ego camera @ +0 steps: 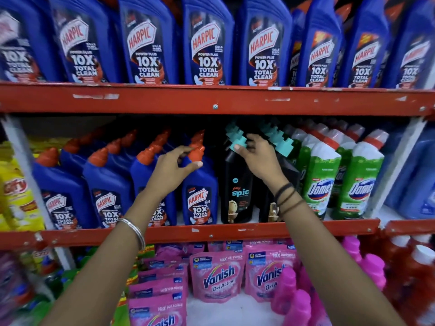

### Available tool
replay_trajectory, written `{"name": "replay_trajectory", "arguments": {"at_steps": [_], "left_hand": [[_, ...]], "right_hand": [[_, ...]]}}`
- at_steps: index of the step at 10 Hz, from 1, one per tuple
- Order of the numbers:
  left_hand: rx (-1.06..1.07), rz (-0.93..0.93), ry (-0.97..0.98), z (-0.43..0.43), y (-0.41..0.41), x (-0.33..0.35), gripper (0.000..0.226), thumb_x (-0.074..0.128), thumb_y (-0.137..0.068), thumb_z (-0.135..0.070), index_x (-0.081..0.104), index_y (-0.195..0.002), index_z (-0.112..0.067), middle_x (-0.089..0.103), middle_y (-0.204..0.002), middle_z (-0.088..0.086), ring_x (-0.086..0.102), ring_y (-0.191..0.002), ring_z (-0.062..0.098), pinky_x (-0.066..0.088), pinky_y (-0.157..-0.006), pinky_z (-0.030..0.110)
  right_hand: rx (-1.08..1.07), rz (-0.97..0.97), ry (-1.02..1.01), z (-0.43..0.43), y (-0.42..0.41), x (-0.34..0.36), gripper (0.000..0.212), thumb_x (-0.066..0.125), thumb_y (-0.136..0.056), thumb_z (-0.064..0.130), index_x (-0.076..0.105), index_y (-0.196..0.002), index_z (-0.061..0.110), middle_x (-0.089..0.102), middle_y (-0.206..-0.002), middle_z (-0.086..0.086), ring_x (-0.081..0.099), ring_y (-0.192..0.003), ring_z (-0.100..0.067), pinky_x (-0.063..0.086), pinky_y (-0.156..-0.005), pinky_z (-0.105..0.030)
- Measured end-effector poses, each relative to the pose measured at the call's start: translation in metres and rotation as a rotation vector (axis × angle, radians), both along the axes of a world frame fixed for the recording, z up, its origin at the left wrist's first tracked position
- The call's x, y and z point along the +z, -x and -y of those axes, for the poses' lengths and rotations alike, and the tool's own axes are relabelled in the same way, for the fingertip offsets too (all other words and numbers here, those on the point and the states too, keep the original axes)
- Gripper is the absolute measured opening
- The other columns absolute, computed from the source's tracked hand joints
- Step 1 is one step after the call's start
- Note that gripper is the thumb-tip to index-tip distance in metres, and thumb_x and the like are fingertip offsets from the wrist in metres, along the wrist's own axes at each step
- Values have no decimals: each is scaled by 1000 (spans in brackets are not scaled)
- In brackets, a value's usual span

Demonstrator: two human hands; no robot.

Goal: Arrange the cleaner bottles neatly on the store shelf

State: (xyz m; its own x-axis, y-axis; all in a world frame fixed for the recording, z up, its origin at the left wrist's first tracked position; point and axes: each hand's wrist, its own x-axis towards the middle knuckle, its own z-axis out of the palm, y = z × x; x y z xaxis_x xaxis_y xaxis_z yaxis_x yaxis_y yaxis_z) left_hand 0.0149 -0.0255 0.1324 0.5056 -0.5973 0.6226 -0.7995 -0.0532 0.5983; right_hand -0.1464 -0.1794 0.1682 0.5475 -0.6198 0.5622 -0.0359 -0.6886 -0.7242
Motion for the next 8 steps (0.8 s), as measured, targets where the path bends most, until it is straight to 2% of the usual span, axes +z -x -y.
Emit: {"name": "replay_trajectory", "arguments": {"at_steps": [1,2,4,6,7,8], "left_hand": [[-37,-61,31,1,1,2,48,74,-83,-29,60,-127,-15,61,-117,-3,54,-114,10,41,-99,25],[-81,-67,10,0,-2,7,47,73,-84,-28,61,-127,-14,63,-122,-1,55,-117,10,41,-102,25],[-102,-65,-94,-5,-7,16,49,72,-85,-32,60,-130,-16,60,-123,-11,56,-114,3,44,-103,30],[-95,-27,-117,-4,-9,13,53,70,-86,-34,56,-133,-14,56,-133,-4,49,-126,9,38,-109,32],[-63,38,-91,-8,1,8,54,67,-89,-32,52,-137,-12,55,-136,1,48,-128,15,37,-109,31],[62,219,7,-13,15,4,55,62,-92,-35,49,-138,-9,54,-135,4,49,-125,19,38,-103,27]], "right_hand": [[-9,26,-40,8,-8,1,39,70,-84,23,61,-116,2,69,-109,-12,63,-103,-20,50,-90,-30],[-32,42,-21,6,-6,1,34,73,-81,25,66,-106,3,71,-100,-8,64,-94,-15,51,-85,-28],[10,35,-19,-1,1,5,31,72,-82,22,67,-105,3,68,-95,-3,64,-94,-16,54,-87,-36],[33,43,-59,-5,4,3,46,72,-82,22,59,-120,-2,66,-109,-10,61,-104,-15,50,-89,-30],[-3,47,-36,-8,8,-3,53,71,-82,29,56,-123,-1,66,-116,-15,61,-107,-18,47,-88,-24],[-128,177,77,-19,24,-7,63,69,-81,41,52,-128,1,66,-115,-15,63,-103,-19,52,-87,-28]]}}
